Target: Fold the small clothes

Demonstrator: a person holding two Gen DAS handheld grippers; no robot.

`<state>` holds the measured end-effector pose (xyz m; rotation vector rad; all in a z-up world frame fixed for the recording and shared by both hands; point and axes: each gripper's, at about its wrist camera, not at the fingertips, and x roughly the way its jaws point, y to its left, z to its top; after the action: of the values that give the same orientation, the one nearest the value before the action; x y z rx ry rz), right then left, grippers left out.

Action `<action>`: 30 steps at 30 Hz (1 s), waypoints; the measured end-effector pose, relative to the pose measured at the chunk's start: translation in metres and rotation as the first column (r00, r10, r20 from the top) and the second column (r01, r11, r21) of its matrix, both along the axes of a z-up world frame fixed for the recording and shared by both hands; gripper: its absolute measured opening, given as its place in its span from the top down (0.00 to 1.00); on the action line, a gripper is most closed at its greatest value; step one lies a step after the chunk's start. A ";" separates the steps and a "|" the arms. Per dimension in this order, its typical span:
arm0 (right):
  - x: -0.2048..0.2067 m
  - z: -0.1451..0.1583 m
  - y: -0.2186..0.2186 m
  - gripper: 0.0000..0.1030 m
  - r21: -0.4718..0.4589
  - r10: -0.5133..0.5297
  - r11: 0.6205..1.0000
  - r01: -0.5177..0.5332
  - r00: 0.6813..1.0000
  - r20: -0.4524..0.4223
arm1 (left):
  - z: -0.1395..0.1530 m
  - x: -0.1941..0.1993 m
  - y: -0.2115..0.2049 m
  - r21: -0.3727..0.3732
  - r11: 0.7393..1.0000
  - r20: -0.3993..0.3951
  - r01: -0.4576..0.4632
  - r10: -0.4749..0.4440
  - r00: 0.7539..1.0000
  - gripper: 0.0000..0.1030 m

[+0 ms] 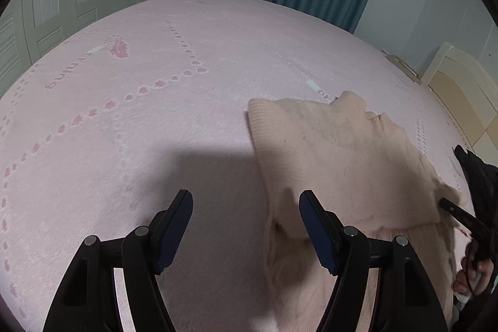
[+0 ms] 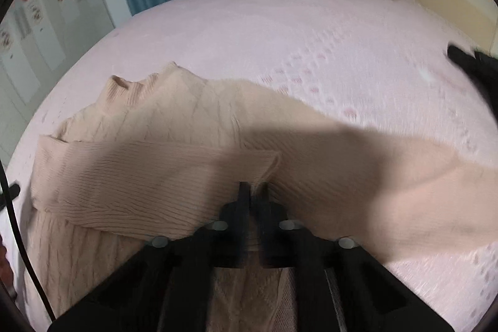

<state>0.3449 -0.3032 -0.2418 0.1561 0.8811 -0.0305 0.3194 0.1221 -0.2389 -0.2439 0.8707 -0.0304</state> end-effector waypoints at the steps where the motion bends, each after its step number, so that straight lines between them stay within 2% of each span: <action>1: -0.005 0.004 -0.006 0.96 0.021 -0.016 1.000 0.015 1.000 0.027 | 0.001 0.005 -0.003 -0.019 1.000 0.000 0.006 -0.006 1.000 0.33; 2: -0.008 0.006 -0.012 0.97 0.045 -0.030 0.999 0.028 0.999 0.034 | 0.003 0.006 -0.004 -0.035 0.999 0.008 0.012 -0.012 1.000 0.33; 4: -0.008 0.001 -0.017 0.97 0.026 -0.067 0.997 0.067 0.998 0.009 | 0.008 0.008 -0.012 -0.058 0.998 0.031 0.033 -0.032 0.999 0.33; 6: -0.006 -0.010 -0.014 0.97 -0.013 -0.065 0.998 0.065 0.998 -0.026 | 0.011 0.011 -0.022 -0.058 0.996 0.051 0.061 -0.058 0.997 0.33; 9: -0.009 -0.007 -0.009 0.96 -0.041 -0.067 0.997 0.066 0.998 -0.021 | 0.012 0.015 -0.047 -0.044 0.992 0.060 0.120 -0.117 0.991 0.33; 11: -0.012 -0.003 -0.012 0.92 -0.023 -0.056 0.998 0.055 0.998 -0.036 | 0.008 0.019 -0.062 -0.030 0.988 0.051 0.153 -0.151 0.987 0.33; 13: -0.022 0.005 -0.021 0.81 -0.022 -0.056 0.998 0.055 0.998 -0.036 | 0.001 0.024 -0.074 -0.013 0.985 0.033 0.171 -0.171 0.985 0.33; 14: -0.031 0.011 -0.031 0.75 -0.034 -0.068 0.997 0.067 0.997 -0.027 | -0.006 0.027 -0.081 -0.002 0.984 0.011 0.178 -0.178 0.984 0.33; 15: -0.041 0.017 -0.042 0.59 -0.046 -0.092 0.995 0.091 0.996 -0.014 | -0.012 0.030 -0.086 0.011 0.983 -0.008 0.182 -0.182 0.983 0.33; 16: -0.049 0.020 -0.053 0.47 -0.056 -0.116 0.992 0.115 0.993 -0.003 | -0.019 0.031 -0.092 0.041 0.982 -0.022 0.183 -0.182 0.983 0.32; 17: -0.061 0.025 -0.069 0.45 -0.071 -0.155 0.985 0.155 0.988 0.011 | -0.025 0.029 -0.101 0.100 0.976 -0.003 0.194 -0.194 0.981 0.28; 19: -0.088 0.030 -0.110 0.42 -0.097 -0.243 0.965 0.244 0.970 0.023 | -0.028 0.025 -0.115 0.170 0.960 -0.004 0.220 -0.223 0.975 0.20; 21: -0.110 0.027 -0.146 0.36 -0.107 -0.312 0.944 0.311 0.950 0.006 | -0.029 0.025 -0.124 0.217 0.949 -0.013 0.229 -0.232 0.973 0.16; 25: -0.139 0.010 -0.211 0.34 -0.103 -0.425 0.902 0.418 0.903 -0.058 | -0.030 0.024 -0.123 0.206 0.951 -0.006 0.232 -0.236 0.972 0.14; 28: -0.143 -0.005 -0.244 0.34 -0.019 -0.447 0.894 0.447 0.888 -0.109 | -0.031 0.024 -0.125 0.226 0.946 -0.009 0.230 -0.234 0.972 0.14; 30: -0.142 -0.009 -0.258 0.33 0.032 -0.452 0.889 0.456 0.888 -0.084 | -0.031 0.025 -0.126 0.237 0.944 -0.012 0.230 -0.234 0.972 0.13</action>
<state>0.2026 -0.5614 -0.2509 0.4105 0.9046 -0.4566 0.3444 -0.0042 -0.2697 0.0845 0.8742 -0.1470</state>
